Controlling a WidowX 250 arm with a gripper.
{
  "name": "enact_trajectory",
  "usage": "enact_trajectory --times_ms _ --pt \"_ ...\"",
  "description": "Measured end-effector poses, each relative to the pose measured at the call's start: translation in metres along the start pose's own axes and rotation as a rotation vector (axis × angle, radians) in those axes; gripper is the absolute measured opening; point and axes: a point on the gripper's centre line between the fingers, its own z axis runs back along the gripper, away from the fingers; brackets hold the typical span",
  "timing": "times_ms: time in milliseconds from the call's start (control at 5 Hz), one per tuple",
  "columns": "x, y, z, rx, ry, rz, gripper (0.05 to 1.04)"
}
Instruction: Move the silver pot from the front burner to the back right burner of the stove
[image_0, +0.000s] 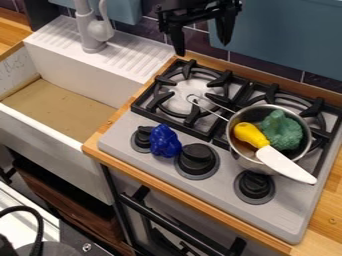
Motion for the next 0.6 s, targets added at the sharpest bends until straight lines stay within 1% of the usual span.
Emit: enact_trajectory --times_ms 200,400,600 --pt "-0.005 0.002 -0.009 0.017 0.026 -0.001 1.000" --pt "-0.021 0.009 -0.022 0.032 0.083 -0.028 1.000" --pt "-0.030 0.009 -0.021 0.048 0.120 -0.048 1.000"
